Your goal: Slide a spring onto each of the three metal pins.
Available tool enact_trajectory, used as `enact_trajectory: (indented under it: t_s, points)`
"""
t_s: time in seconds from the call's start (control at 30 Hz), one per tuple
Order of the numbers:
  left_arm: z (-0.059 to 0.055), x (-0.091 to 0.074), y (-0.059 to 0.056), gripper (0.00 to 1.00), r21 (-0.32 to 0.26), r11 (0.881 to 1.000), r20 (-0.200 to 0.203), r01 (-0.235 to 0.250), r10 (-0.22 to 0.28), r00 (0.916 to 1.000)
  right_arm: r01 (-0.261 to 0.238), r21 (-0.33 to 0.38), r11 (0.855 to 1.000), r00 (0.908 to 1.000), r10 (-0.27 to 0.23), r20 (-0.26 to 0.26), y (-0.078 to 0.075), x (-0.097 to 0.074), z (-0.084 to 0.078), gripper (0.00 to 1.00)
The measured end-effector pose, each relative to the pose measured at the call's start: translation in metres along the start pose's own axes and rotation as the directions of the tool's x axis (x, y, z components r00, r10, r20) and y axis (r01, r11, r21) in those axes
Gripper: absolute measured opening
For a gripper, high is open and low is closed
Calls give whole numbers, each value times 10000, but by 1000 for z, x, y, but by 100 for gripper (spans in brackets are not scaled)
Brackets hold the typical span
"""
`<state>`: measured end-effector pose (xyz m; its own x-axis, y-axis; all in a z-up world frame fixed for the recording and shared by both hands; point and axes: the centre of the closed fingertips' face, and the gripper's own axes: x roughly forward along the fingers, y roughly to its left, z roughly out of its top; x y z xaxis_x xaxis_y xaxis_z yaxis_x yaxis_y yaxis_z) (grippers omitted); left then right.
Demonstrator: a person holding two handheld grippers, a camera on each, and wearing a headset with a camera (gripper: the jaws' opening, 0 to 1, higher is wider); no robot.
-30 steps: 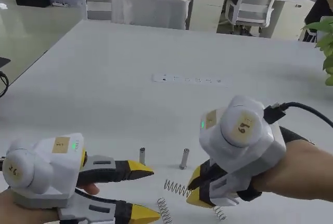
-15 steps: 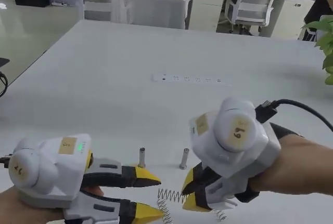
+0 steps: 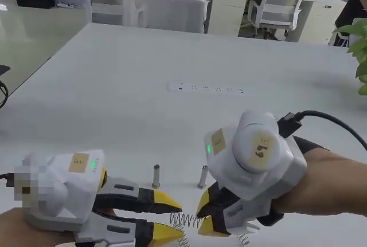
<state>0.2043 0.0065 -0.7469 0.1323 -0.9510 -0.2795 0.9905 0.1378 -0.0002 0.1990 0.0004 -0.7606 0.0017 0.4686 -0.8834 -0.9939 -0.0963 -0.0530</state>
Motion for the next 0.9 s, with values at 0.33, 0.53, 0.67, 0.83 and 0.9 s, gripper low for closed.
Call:
enact_trajectory:
  t_s: [0.33,0.53,0.67,0.83,0.9]
  points:
    - [0,1,-1,4,256,9996,2,109,-109,9999,-159,-122,9998,9999,159,34,4,-1,1,7]
    - [1,2,-4,3,304,9992,19,241,-242,9997,-230,37,9997,9996,229,193,6,-1,0,8]
    - [3,2,-6,2,334,9990,69,298,-300,9995,-244,171,9996,9993,239,296,5,-2,1,8]
    - [6,2,-7,2,389,9988,128,293,-299,9995,-238,236,9994,9991,229,356,4,-1,1,8]
    - [6,2,-6,2,371,9989,147,286,-292,9995,-240,277,9993,9990,230,382,3,0,1,8]
